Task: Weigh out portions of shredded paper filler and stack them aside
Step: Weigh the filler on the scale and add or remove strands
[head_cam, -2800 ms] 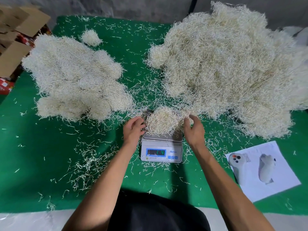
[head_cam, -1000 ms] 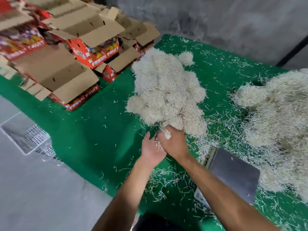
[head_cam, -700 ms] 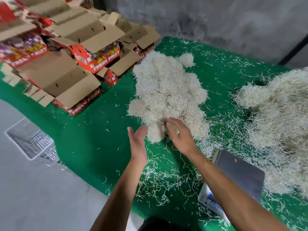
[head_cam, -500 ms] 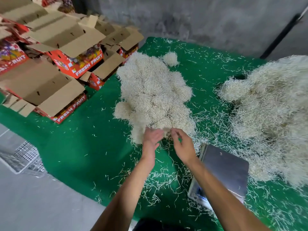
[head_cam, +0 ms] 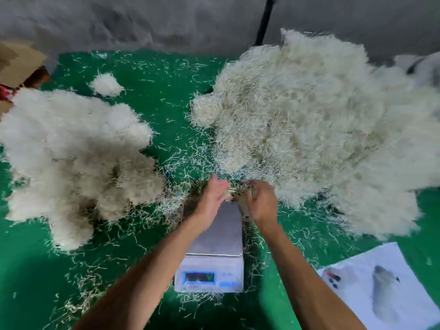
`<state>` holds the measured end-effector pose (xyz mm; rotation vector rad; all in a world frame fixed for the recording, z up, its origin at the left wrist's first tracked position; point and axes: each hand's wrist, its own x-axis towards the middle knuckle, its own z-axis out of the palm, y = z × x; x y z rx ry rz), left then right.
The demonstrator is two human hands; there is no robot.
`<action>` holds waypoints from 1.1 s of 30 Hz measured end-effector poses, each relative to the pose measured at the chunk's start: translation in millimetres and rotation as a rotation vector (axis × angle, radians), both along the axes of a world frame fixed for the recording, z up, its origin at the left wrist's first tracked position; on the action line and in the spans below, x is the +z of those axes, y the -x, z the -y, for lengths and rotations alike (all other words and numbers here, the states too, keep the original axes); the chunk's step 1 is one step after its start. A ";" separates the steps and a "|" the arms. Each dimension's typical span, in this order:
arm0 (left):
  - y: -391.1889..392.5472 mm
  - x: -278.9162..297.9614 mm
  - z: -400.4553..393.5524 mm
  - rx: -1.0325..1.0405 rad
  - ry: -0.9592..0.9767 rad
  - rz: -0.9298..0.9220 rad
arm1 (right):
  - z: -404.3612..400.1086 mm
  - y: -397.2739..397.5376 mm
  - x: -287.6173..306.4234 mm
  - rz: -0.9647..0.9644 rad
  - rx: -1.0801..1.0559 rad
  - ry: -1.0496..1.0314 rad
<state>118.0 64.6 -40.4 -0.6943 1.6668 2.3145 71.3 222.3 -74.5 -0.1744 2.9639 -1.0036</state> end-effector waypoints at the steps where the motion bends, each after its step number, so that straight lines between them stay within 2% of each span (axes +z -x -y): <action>1: 10.7 -0.7 -10.1 -0.046 0.030 -0.001 | -11.4 9.1 -9.6 0.035 0.046 -0.126; 4: 46.0 -6.6 -29.0 -0.084 0.135 0.025 | -33.4 24.4 -37.5 0.290 0.184 -0.441; 5: 57.0 -13.0 -31.4 -0.095 0.195 0.038 | -35.6 24.8 -47.5 0.321 0.215 -0.487; 7: 77.4 -23.7 -29.4 -0.182 0.370 0.038 | -36.0 28.3 -67.9 0.252 0.219 -0.466; 10: 104.5 -27.2 -15.2 -0.265 0.482 0.014 | -25.7 44.5 -74.3 0.179 0.089 -0.266; 13: 118.2 -27.2 -15.4 -0.315 0.304 0.133 | 0.7 67.9 -48.7 0.217 -0.085 0.239; 15: 111.8 -30.4 -18.9 -0.357 0.170 0.124 | 23.0 78.7 -24.4 0.169 -0.040 0.478; 17: 106.6 -29.9 -12.3 -0.338 0.106 0.132 | 32.8 83.3 -8.7 0.114 0.076 0.542; 20: 109.3 -25.1 2.3 -0.268 0.288 0.148 | 25.3 79.2 -2.6 0.021 0.161 0.510; 22: 107.4 -17.8 10.9 -0.198 0.307 0.170 | 18.9 71.2 -5.1 -0.079 0.185 0.436; 24: 103.4 -9.5 20.5 -0.139 0.275 0.157 | 15.1 63.8 -10.3 -0.150 0.168 0.238; 28: 83.4 9.7 53.3 -0.033 0.115 0.072 | -0.5 54.2 -19.7 -0.017 0.099 -0.116; 29: 79.0 11.0 60.4 -0.050 0.104 0.044 | -1.2 50.8 -19.5 0.030 0.087 -0.126; 31: 74.2 17.6 61.0 -0.104 0.130 0.047 | 10.3 43.0 -8.3 0.081 0.095 0.041; 33: 68.6 25.2 48.4 -0.222 0.092 0.064 | 36.1 36.7 11.5 0.006 0.222 0.191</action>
